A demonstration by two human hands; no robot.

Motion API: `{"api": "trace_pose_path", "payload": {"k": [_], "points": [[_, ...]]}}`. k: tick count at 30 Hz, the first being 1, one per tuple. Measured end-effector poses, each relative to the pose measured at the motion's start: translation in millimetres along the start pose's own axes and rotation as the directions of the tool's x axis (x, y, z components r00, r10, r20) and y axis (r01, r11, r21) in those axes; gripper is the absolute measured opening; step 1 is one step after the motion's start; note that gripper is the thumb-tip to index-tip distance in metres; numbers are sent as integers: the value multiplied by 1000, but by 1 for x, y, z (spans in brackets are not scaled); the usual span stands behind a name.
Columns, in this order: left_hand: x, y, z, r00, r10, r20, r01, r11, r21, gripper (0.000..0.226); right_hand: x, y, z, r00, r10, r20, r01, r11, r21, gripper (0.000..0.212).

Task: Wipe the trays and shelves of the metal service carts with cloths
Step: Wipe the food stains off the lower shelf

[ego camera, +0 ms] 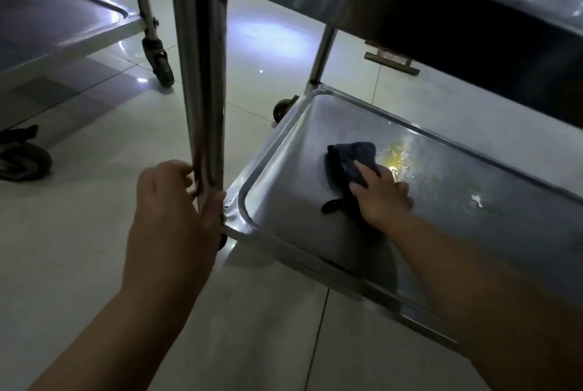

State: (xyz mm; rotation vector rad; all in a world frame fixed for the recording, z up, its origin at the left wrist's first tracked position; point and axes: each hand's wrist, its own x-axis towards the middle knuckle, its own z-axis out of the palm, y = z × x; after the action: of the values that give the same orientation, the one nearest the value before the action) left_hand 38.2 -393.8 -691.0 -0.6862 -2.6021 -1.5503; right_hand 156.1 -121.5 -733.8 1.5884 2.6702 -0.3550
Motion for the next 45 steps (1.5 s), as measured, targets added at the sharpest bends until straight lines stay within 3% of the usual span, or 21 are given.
{"api": "trace_pose_path", "payload": {"k": [3, 5, 7, 9, 11, 14, 16, 18, 20, 23, 25, 27, 29, 30, 34, 36, 38, 40, 42, 44, 45], "points": [[-27, 6, 11, 988, 153, 22, -155, 975, 157, 28, -27, 5, 5, 1000, 17, -9, -18, 998, -57, 51], [-44, 6, 27, 923, 347, 167, -382, 879, 285, 18, -55, 7, 16, 972, -232, -38, 229, 971, -62, 50], [-49, 5, 41, 852, 352, 387, -480, 821, 309, 14, -80, 20, 19, 871, -491, -5, 491, 871, -23, 51], [-46, 4, 54, 757, 374, 537, -584, 756, 297, 19, -82, 44, 11, 825, -564, 40, 565, 825, 0, 51], [-43, 5, 68, 626, 411, 662, -701, 669, 248, 21, -67, 74, 3, 896, -444, 12, 443, 892, -90, 48], [-37, 7, 91, 457, 282, 843, -812, 520, 266, 40, -38, 100, -14, 999, 42, -25, -44, 996, -80, 50], [-36, 8, 99, 494, 240, 835, -788, 530, 314, 42, -28, 94, -15, 974, 228, -11, -229, 973, -24, 51], [-39, 10, 100, 521, 250, 816, -768, 555, 320, 44, -33, 76, -8, 983, 186, -6, -186, 981, -59, 52], [-41, 11, 97, 544, 274, 793, -752, 579, 315, 47, -52, 68, 4, 993, -91, -70, 80, 986, -145, 52], [-39, 13, 95, 561, 294, 774, -739, 600, 308, 47, -68, 95, 1, 906, -422, -28, 415, 901, -129, 52], [-39, 19, 96, 576, 285, 766, -727, 606, 322, 48, -55, 125, -8, 953, -302, -34, 293, 942, -162, 49], [-44, 24, 98, 601, 267, 753, -717, 598, 360, 48, -41, 149, -19, 997, 55, -61, -62, 991, -119, 50], [-48, 25, 102, 617, 272, 738, -714, 587, 381, 47, -38, 151, -21, 947, 317, -40, -318, 948, -24, 51], [-52, 23, 104, 619, 274, 736, -714, 587, 382, 49, -43, 145, -18, 941, 336, -31, -337, 941, -43, 51], [-59, 20, 104, 645, 295, 705, -708, 579, 405, 51, -97, 122, 0, 993, -74, -95, 62, 990, -127, 48], [-62, 21, 104, 663, 271, 698, -692, 576, 435, 41, -127, 128, 4, 936, -343, -84, 334, 937, -105, 48], [-65, 22, 105, 680, 253, 689, -674, 586, 450, 36, -130, 149, -5, 893, -449, -34, 448, 893, -43, 47], [-70, 22, 105, 706, 238, 667, -641, 615, 459, 38, -113, 182, -11, 934, -349, -71, 343, 935, -85, 44], [-76, 25, 107, 739, 254, 624, -605, 658, 449, 40, -93, 210, -20, 994, 19, -108, -27, 997, -68, 47], [-86, 36, 115, 739, 271, 616, -594, 693, 408, 36, -83, 216, -21, 927, 357, -116, -356, 934, 26, 50], [-92, 43, 122, 717, 273, 641, -608, 696, 383, 33, -84, 210, -19, 907, 406, -112, -406, 913, 24, 51]]}}
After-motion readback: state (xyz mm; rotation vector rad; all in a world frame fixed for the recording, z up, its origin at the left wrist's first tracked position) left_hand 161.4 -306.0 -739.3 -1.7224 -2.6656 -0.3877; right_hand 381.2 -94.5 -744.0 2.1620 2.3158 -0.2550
